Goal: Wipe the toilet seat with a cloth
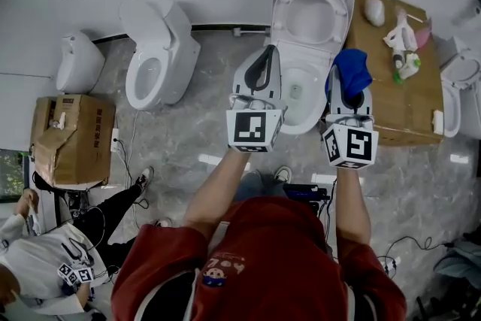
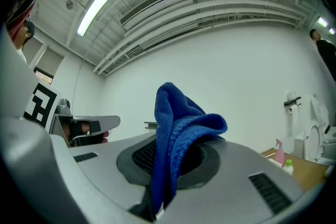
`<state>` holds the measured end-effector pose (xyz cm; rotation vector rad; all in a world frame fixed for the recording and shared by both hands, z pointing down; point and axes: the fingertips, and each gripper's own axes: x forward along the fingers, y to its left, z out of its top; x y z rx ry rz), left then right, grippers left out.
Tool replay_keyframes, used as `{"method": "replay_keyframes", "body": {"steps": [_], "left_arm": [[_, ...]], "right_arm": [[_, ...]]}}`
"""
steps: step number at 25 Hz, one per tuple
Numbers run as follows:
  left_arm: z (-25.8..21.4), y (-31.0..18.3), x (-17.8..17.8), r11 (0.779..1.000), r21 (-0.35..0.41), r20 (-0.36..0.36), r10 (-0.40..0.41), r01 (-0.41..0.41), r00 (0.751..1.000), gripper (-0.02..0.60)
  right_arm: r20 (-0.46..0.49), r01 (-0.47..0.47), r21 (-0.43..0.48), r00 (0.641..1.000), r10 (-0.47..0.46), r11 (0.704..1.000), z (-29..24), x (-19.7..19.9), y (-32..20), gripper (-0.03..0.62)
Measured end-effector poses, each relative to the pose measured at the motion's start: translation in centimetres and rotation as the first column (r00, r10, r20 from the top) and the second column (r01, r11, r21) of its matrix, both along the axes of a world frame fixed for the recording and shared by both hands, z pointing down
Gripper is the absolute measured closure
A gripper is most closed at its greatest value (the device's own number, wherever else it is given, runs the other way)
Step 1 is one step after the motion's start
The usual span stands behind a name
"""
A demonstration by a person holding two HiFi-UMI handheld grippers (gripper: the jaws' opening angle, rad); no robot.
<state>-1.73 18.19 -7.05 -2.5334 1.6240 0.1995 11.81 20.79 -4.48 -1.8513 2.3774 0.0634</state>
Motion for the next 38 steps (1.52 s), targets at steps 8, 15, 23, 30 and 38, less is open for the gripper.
{"method": "replay_keyframes", "body": {"steps": [8,15,23,30,38], "left_arm": [[1.9,-6.2,-1.2,0.999,0.031,0.024,0.010,-0.011,1.000,0.566],[4.2,-12.2,-1.4,0.997,0.044,-0.014,0.061,-0.060,0.998,0.566],[9.9,-18.5,-1.2,0.997,0.005,-0.061,0.079,-0.078,0.995,0.566],[18.1,-24.0,-0.7,0.996,-0.043,-0.064,0.079,-0.082,0.995,0.566],[28.7,-29.9,-1.7,0.995,-0.068,-0.046,0.071,-0.074,0.996,0.566]], "right_arm": [[-0.042,-0.005,-0.019,0.999,0.004,1.000,2.2,-1.8,-5.9,0.540],[-0.060,-0.045,-0.045,0.997,0.042,0.998,5.5,-2.4,-11.8,0.540],[-0.057,-0.060,-0.078,0.997,0.056,0.995,12.1,-2.3,-18.8,0.540],[-0.056,-0.072,-0.110,0.996,0.066,0.991,20.7,-2.0,-24.5,0.540],[-0.059,-0.082,-0.153,0.996,0.074,0.985,31.7,-1.9,-30.0,0.540]]}}
